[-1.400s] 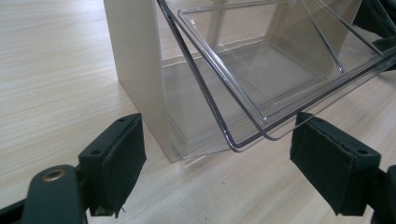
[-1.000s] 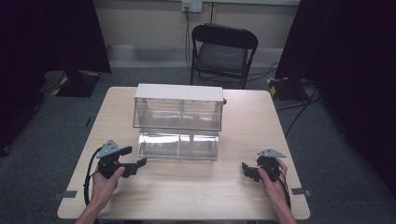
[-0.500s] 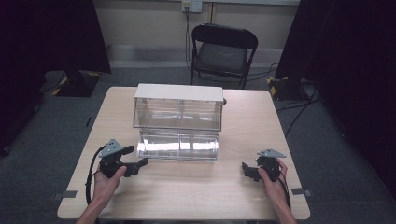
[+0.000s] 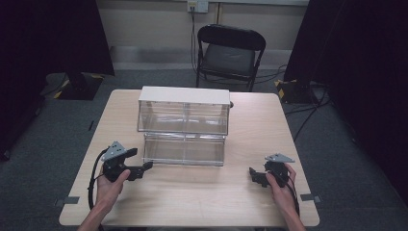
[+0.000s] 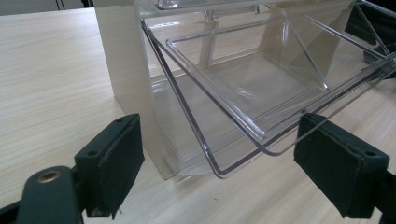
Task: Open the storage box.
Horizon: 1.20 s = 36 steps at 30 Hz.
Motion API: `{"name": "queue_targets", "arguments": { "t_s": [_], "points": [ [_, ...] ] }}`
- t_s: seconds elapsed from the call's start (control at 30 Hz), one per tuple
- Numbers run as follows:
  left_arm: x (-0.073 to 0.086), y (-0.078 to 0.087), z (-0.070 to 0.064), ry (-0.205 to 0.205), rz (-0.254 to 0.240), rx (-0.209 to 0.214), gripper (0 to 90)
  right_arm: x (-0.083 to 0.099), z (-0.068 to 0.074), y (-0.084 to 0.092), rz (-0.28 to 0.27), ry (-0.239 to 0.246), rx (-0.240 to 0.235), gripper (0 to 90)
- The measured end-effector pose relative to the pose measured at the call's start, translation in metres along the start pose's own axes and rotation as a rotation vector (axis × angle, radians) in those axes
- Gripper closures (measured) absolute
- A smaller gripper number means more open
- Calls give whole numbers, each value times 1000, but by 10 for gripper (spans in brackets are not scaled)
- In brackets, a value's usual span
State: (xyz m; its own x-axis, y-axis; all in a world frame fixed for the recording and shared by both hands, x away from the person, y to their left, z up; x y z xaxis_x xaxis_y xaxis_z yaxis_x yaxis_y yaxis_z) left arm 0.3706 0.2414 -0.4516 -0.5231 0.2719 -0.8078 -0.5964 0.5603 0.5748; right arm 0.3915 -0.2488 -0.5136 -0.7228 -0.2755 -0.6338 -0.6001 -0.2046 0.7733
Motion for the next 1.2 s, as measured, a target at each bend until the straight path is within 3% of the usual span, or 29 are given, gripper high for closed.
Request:
{"name": "queue_targets", "arguments": {
  "t_s": [0.37,0.73,0.93,1.2],
  "points": [
    [-3,1,1,22,-5,4,156,0,0,0,0,-1,0,130],
    [-9,4,1,5,1,-4,157,0,0,0,0,-1,0,131],
    [-11,5,1,24,-5,18,158,0,0,0,0,0,0,130],
    [-18,6,2,1,1,13,158,0,0,0,0,0,-1,130]
  ]
}}
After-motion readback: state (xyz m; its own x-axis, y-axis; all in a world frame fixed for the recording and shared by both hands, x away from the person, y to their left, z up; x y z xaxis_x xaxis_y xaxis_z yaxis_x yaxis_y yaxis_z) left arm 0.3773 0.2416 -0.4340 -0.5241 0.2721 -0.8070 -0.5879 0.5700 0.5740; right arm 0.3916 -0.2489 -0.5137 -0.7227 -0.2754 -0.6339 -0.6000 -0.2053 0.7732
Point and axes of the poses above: each handheld gripper's, and its own axes: y roughly backward along the jaws, x roughly out of its underside, z roughly to its left, the point moved 2 cm from there along -y, roughly forward along the jaws, and after that the axes turned 8 degrees about z, right-handed, at the moved point
